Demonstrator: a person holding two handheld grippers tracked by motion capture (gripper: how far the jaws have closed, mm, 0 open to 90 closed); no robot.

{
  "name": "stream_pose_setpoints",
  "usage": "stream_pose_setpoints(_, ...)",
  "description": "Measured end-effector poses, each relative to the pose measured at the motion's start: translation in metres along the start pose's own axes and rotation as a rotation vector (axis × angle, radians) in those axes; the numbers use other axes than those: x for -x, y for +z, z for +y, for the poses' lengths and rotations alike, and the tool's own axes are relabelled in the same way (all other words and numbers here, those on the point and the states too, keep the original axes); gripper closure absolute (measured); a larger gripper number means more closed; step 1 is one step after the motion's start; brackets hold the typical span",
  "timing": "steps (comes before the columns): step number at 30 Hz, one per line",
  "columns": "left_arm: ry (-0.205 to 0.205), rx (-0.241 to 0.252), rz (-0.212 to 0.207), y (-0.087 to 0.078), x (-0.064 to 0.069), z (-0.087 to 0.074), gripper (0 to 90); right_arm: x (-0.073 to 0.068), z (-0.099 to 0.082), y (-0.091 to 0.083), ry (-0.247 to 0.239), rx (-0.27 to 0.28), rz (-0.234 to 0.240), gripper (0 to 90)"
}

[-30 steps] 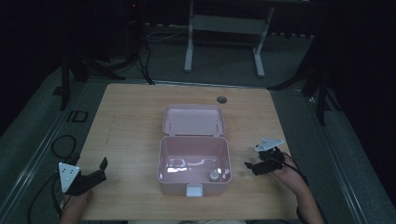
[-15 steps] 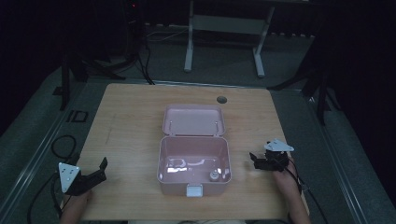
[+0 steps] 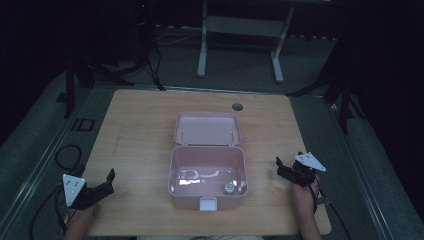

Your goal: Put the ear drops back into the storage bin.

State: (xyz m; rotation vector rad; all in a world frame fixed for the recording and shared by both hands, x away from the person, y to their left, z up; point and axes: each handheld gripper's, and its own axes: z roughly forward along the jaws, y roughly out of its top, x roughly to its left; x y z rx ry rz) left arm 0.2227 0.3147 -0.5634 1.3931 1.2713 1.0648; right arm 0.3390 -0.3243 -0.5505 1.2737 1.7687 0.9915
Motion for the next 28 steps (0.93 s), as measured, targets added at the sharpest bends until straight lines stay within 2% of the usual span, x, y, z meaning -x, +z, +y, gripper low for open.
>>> stream_pose_setpoints(2,0.002,0.0,0.0,0.0,0.0,0.0,2.0,0.001,-0.002,-0.002,0.018,0.028,-0.007,12.8)
stream_pose_setpoints(4,0.002,0.001,-0.001,0.0,0.0,0.0,2.0,0.0,-0.003,-0.003,0.012,0.058,-0.026,12.8)
stream_pose_setpoints(8,0.001,0.002,-0.001,0.0,0.0,0.0,2.0,0.0,-0.003,-0.007,0.022,0.098,-0.007,12.8)
stream_pose_setpoints(11,0.001,0.002,-0.001,0.0,0.0,0.0,2.0,-0.002,-0.003,-0.009,0.009,0.113,0.001,12.8)
stream_pose_setpoints(13,0.002,0.002,-0.002,0.0,0.0,0.0,2.0,-0.003,-0.002,-0.011,-0.01,0.151,0.009,12.8)
stream_pose_setpoints(14,0.001,0.002,-0.003,0.0,0.0,0.0,2.0,-0.006,-0.001,-0.015,-0.033,0.194,0.011,12.8)
stream_pose_setpoints(17,0.0,0.002,-0.004,0.0,0.0,0.0,2.0,-0.008,-0.001,-0.015,-0.059,0.197,0.018,12.8)
stream_pose_setpoints(28,0.0,0.003,-0.003,0.0,0.0,0.0,2.0,-0.007,-0.003,-0.011,-0.043,0.151,0.019,12.8)
